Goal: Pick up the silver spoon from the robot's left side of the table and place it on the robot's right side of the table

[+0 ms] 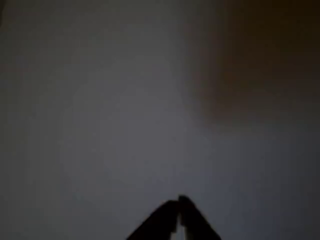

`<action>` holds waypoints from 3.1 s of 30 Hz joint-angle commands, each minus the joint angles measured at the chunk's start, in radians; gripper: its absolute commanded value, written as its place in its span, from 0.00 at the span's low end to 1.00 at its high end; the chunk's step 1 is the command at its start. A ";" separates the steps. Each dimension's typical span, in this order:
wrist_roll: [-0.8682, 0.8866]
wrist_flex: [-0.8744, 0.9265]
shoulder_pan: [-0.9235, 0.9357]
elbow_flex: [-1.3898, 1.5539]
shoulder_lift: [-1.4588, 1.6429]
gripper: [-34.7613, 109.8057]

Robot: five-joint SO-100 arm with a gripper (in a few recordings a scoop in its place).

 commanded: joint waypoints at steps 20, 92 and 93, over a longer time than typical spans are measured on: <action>0.014 0.408 -0.568 0.522 0.850 0.23; 0.500 0.914 -0.436 1.106 1.887 0.23; 0.500 0.914 -0.436 1.106 1.887 0.23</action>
